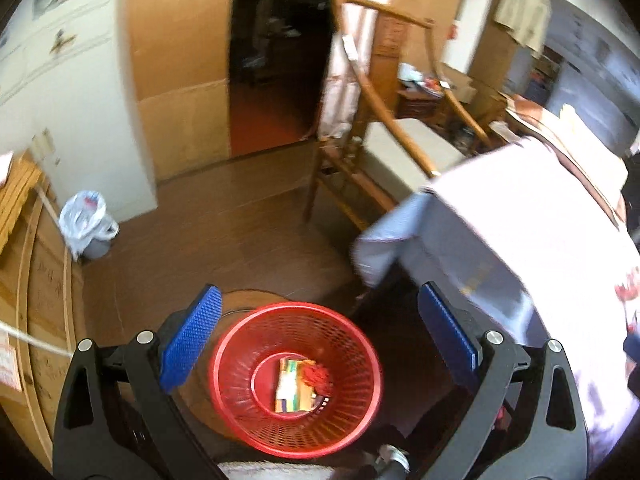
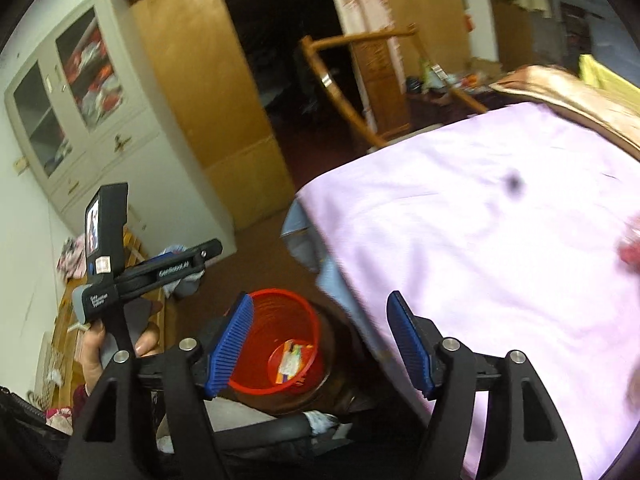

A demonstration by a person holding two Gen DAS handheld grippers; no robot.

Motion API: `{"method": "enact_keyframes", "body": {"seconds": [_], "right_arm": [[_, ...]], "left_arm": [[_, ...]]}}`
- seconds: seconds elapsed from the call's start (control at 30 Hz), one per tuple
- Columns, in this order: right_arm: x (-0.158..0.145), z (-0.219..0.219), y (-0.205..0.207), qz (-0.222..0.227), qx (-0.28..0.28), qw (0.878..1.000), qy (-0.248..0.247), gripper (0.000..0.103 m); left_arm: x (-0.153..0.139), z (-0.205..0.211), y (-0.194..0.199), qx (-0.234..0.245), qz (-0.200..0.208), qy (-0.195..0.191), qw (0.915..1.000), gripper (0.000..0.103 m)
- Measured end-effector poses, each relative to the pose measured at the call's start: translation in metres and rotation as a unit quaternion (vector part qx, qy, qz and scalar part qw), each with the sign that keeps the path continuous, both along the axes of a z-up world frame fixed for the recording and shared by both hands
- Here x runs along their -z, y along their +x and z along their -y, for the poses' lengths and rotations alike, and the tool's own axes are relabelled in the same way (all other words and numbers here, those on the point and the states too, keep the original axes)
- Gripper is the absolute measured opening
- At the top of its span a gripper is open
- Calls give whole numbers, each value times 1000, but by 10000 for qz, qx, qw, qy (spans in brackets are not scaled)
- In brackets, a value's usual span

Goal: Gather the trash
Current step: 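Return both tools from the wastebasket to the table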

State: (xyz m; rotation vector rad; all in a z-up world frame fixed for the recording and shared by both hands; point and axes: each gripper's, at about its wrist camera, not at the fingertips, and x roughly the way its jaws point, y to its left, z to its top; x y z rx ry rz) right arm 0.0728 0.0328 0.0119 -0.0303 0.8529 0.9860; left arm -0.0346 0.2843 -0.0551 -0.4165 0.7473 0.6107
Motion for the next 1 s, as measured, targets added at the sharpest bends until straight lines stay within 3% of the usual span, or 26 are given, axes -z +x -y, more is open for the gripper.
{"method": "enact_keyframes", "body": {"seconds": [0.17,0.37,0.57,0.63,0.73,0.9,1.0], "right_arm": [[-3,74,9,172,757,9967,250,75],[8,177,33,304,2084,9772,252,81],[24,263,62,341,3349,9416,5,82],[29,287,71,414,3728,9269,-115,85],[38,311,80,484,4127,9092,-263,86],[56,342,88,474,4493,8915,-339,91],[65,356,92,466,4666,8823,-412,95]], "left_arm": [[-9,59,26,796,7,-82,9968,96],[-4,140,77,1916,-242,-211,9810,96],[1,218,138,2925,-465,-329,9546,96],[-2,241,153,3095,-467,-166,9496,96],[-4,275,174,3525,-492,-131,9344,96],[-8,328,199,4014,-421,142,9148,96],[-10,360,213,4385,-394,220,8976,96]]}}
